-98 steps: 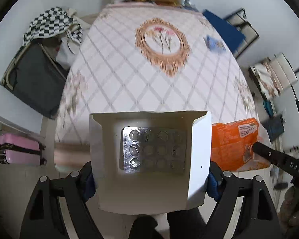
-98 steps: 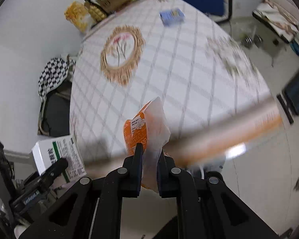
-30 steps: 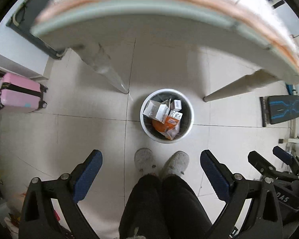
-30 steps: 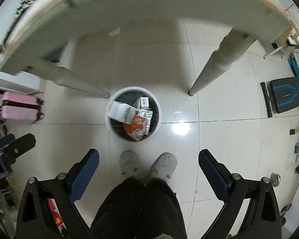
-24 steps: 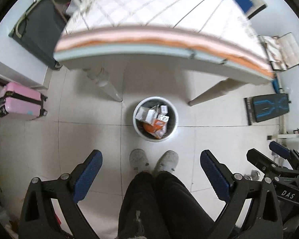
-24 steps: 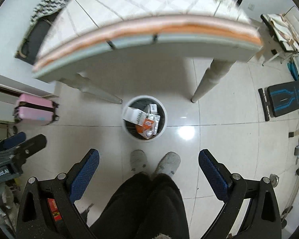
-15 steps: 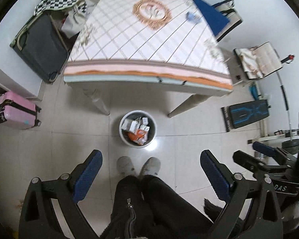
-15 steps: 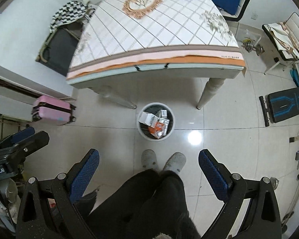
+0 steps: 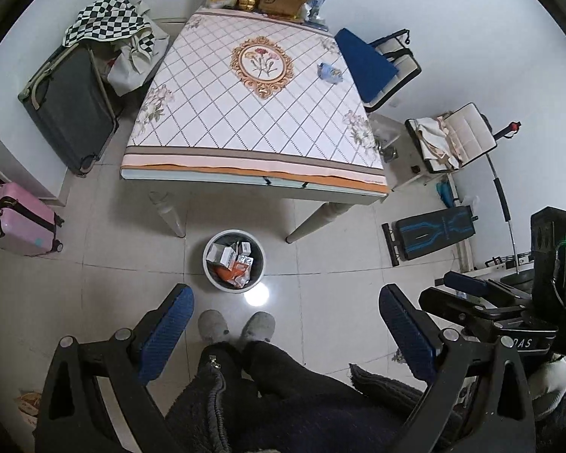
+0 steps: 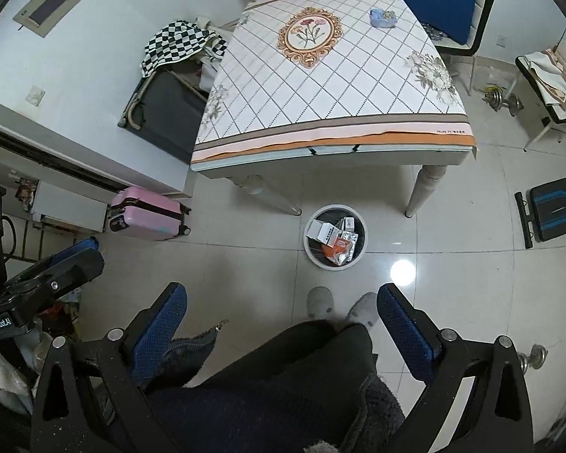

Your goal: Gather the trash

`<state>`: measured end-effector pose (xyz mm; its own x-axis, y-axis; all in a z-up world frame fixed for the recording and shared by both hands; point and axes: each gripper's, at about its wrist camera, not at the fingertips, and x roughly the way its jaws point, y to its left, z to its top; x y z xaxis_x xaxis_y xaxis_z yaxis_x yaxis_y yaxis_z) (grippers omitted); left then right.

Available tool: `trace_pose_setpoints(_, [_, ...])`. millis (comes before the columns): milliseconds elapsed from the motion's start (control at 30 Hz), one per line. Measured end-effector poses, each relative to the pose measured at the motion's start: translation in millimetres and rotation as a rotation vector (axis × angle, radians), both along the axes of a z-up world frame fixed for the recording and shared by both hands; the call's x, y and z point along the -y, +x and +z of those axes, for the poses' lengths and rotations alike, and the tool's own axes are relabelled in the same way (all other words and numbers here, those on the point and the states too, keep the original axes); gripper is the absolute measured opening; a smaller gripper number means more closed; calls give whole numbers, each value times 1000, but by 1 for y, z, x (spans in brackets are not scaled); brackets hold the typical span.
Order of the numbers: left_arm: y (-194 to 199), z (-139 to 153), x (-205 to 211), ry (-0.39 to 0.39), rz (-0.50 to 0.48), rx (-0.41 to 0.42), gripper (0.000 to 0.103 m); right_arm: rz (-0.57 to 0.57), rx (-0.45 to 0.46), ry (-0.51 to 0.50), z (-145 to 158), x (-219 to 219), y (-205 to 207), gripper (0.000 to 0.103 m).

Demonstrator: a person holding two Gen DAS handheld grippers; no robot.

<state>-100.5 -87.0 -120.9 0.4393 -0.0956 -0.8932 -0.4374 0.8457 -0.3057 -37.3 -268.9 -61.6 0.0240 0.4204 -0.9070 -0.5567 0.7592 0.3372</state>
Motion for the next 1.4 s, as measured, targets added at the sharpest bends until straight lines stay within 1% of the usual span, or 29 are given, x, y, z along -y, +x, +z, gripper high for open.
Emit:
trace_pose_setpoints(133, [-3,6,2,6,-3,12,101,13,-11,7,6,0,-1,103])
trace_pose_setpoints(400, [-2,9,3,-7,-19,25,101,29,-26,4,8,2,4,103])
trace_pose_setpoints(500, [0,7,3,-16,-26,21,103,30,-28,3,8,2,4,103])
trace_pose_setpoints(800, [1,11,7,-16,-41,22,103,29,-49,4,8,3,7,103])
trace_pose_setpoints(1400, [5,8,13,-28,-64,10,103,24,-54,6,8,7,9,103])
